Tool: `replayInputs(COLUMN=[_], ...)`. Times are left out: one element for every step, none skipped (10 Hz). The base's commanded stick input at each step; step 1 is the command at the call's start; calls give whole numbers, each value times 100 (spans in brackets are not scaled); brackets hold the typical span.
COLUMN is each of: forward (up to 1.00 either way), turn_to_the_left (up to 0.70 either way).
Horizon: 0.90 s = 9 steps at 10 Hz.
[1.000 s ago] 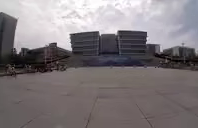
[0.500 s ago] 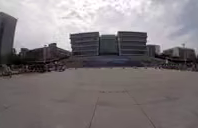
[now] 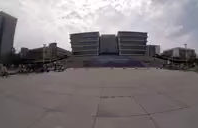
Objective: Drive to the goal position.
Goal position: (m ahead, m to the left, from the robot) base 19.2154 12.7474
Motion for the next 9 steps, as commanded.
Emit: replayInputs(forward=[67, 67, 67, 67, 67, 67, 67, 67, 67], turn_to_the_left=[0, 0, 0, 0, 0, 0, 0, 0, 0])
